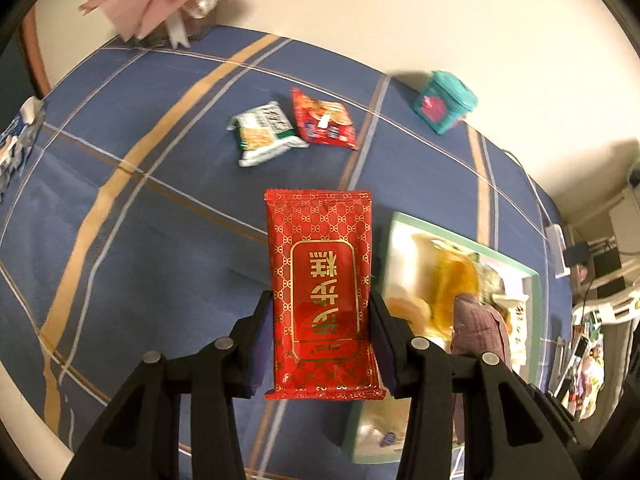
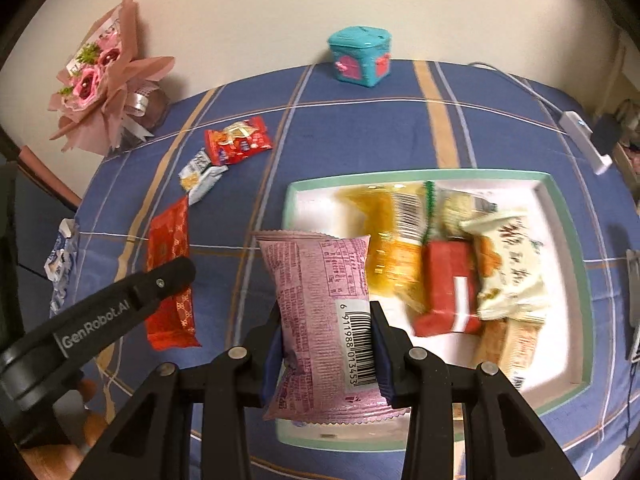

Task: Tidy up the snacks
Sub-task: 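Carry the red pack and pink bag over the tray with both tools, then open both tools to release the red pack and pink bag into the tray, then withdraw both tools from the tray toward the last two snacks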

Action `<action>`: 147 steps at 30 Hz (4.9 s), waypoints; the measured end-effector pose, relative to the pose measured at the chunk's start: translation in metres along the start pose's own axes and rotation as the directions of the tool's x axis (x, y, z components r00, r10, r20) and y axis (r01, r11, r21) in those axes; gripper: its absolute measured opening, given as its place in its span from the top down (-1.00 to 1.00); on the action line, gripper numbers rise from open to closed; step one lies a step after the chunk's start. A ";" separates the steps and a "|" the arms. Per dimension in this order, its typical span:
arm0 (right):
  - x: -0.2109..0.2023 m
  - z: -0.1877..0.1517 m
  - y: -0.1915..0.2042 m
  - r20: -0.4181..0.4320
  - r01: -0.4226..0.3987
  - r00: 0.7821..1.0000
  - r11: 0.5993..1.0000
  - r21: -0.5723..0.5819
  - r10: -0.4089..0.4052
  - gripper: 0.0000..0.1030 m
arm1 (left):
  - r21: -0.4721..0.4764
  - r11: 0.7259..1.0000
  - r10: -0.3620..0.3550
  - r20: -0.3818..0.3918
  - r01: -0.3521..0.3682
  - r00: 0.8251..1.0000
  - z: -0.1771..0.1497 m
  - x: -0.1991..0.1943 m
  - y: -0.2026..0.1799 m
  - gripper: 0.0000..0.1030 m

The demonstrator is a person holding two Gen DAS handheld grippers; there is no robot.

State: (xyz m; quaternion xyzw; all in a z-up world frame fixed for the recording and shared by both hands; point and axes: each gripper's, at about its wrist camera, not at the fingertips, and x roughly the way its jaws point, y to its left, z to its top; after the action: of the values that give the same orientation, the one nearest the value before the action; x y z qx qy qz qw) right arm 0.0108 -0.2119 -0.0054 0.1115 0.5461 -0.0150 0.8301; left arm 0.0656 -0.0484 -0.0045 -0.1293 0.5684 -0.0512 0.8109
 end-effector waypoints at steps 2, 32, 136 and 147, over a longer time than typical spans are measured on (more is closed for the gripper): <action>-0.004 0.000 -0.012 0.005 0.009 1.000 1.000 0.019 -0.009 0.20 | 0.020 1.000 -0.008 -0.008 0.009 1.000 -0.004 0.001 -0.011 0.10; -0.025 0.006 -0.121 0.017 0.083 0.996 0.977 0.198 -0.088 0.20 | 0.276 0.958 -0.054 -0.099 0.079 0.994 -0.048 0.025 -0.120 0.10; 0.013 0.014 0.041 0.008 0.091 0.996 0.994 -0.065 -0.090 -1.00 | -0.098 0.939 0.334 0.052 -0.328 0.941 0.029 -0.023 0.113 -0.94; 0.034 0.013 0.094 0.014 0.042 0.999 0.989 -0.140 -0.040 -1.00 | -0.159 0.930 0.342 0.036 -0.332 0.939 0.035 -0.024 0.154 -0.94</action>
State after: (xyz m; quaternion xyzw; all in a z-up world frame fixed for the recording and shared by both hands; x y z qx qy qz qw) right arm 0.0496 -0.1198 -0.0156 0.0415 0.5433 0.0059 0.8385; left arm 0.0799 0.1103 -0.0127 -0.0923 0.5585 0.1361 0.8130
